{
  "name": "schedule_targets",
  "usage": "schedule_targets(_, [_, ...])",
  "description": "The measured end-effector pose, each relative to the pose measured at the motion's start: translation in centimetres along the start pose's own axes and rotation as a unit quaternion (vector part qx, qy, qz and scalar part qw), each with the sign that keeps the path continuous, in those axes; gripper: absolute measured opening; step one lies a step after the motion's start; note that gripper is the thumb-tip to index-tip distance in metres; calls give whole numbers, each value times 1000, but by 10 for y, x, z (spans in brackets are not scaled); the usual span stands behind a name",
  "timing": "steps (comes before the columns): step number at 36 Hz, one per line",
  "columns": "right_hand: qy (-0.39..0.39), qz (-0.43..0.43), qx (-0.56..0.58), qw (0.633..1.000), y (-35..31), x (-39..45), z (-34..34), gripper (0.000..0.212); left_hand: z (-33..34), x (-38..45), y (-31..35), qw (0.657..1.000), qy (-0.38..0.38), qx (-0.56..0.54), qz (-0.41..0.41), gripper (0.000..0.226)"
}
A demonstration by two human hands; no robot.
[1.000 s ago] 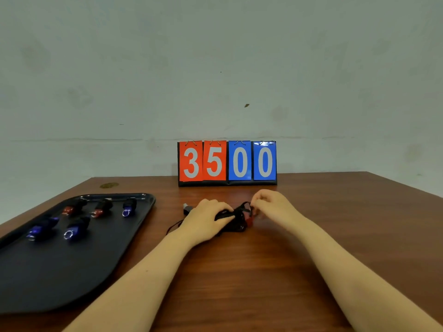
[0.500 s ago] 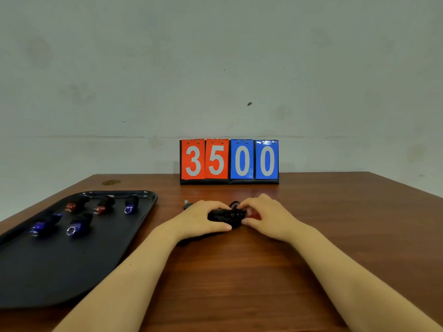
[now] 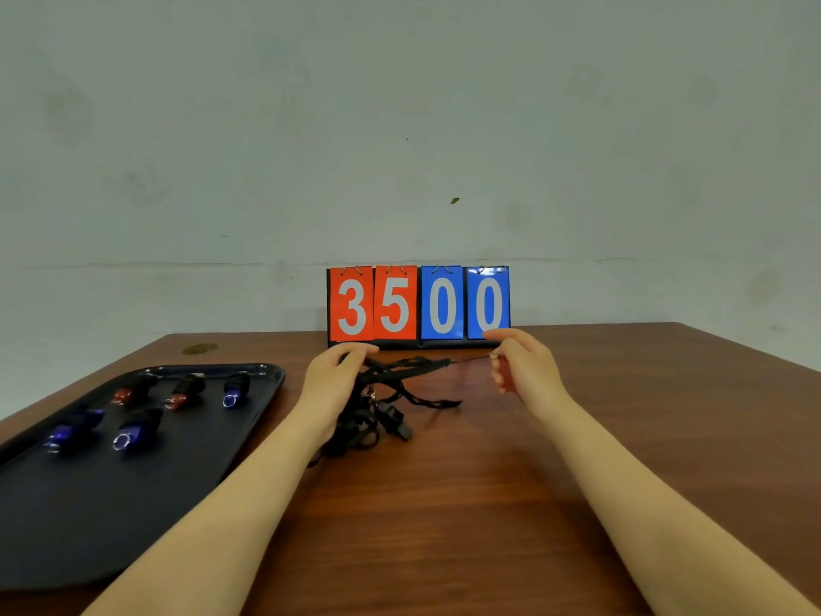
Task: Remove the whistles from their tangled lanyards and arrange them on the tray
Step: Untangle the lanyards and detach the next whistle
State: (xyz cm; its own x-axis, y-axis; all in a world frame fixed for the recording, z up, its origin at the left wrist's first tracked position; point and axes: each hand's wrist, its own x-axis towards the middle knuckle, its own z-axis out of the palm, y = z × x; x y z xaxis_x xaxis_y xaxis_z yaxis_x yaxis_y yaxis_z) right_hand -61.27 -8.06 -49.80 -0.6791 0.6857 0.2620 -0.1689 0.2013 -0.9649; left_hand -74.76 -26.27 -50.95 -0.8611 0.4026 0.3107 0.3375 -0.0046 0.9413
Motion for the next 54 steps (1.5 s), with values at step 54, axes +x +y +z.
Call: schedule_targets(54, [204, 28, 99, 974, -6, 6, -28, 23, 2, 3, -2, 992, 32, 122, 28, 23])
